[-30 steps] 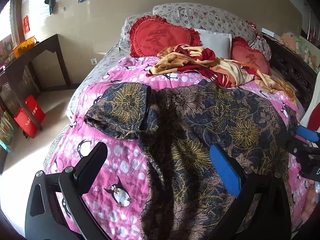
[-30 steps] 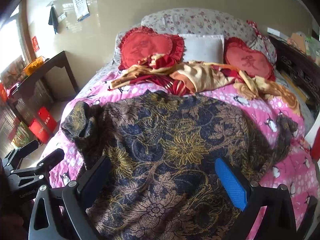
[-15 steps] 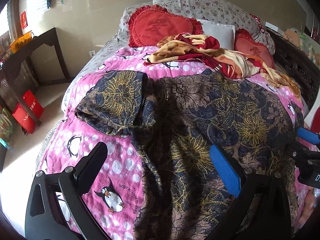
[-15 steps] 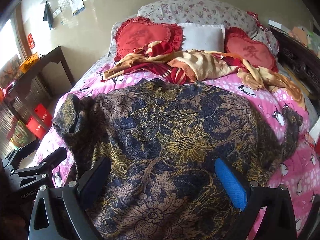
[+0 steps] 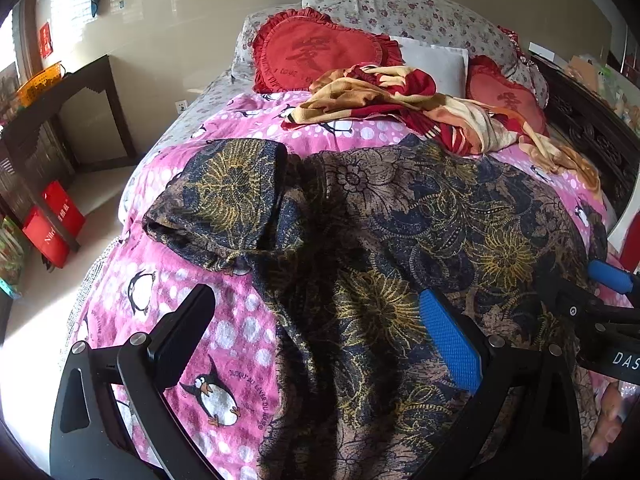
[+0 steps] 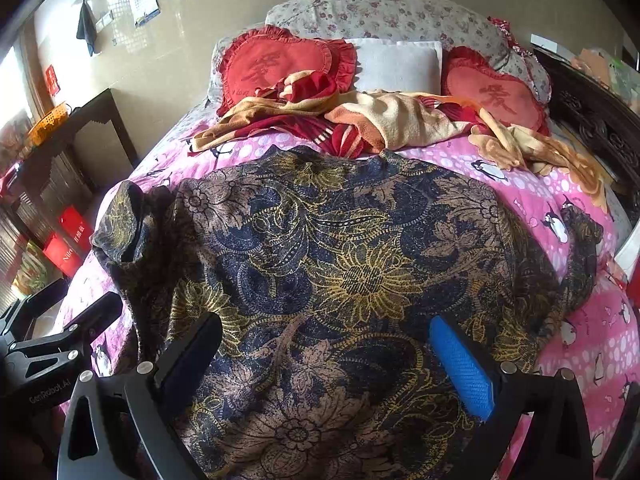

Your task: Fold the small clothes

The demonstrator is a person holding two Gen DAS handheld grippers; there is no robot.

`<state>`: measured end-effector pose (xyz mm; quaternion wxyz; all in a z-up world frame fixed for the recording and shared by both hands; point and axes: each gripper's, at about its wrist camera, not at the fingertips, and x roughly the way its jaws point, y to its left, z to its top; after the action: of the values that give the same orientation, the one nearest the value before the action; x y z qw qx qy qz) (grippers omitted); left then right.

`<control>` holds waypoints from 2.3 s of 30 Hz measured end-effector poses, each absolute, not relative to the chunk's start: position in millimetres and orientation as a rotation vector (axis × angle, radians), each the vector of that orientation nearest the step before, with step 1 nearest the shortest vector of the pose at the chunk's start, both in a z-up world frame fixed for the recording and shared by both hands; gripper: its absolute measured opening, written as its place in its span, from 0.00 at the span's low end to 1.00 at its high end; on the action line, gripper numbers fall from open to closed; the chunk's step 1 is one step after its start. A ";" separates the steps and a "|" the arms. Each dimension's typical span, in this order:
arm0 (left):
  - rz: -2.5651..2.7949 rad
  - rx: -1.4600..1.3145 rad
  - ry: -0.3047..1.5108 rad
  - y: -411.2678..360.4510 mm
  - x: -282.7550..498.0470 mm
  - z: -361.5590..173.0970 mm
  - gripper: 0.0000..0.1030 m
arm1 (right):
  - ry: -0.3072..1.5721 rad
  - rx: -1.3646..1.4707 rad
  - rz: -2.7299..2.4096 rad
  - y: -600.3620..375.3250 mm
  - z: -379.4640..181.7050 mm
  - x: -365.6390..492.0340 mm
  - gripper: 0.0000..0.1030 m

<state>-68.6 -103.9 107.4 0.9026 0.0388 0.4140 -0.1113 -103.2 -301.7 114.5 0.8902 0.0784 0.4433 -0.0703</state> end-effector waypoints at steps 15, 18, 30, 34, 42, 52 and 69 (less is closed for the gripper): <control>-0.217 0.074 0.864 -100.8 -67.3 103.4 1.00 | 0.921 0.194 -0.123 -297.9 107.3 -99.1 1.00; -0.216 0.076 0.863 -100.8 -67.3 102.9 1.00 | 0.922 0.211 -0.122 -297.9 106.6 -98.2 1.00; -0.207 0.065 0.865 -95.9 -65.0 99.3 1.00 | 0.927 0.204 -0.100 -292.0 105.6 -97.7 1.00; -0.200 0.061 0.869 -92.7 -63.1 98.7 1.00 | 0.930 0.194 -0.098 -288.9 103.3 -96.1 1.00; -0.200 0.059 0.871 -91.0 -62.3 98.0 1.00 | 0.933 0.192 -0.103 -288.0 102.1 -94.4 1.00; -0.163 0.013 0.878 -65.1 -53.3 94.5 1.00 | 0.937 0.184 -0.050 -275.8 99.7 -86.6 1.00; -0.074 -0.083 0.941 -11.9 -12.2 62.0 1.00 | 0.860 0.159 0.315 -166.2 121.8 42.9 0.77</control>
<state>-12.2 -11.9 62.0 0.8900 -0.0398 0.4529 -0.0356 42.9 -166.2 121.8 0.8939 0.0767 0.4147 0.1521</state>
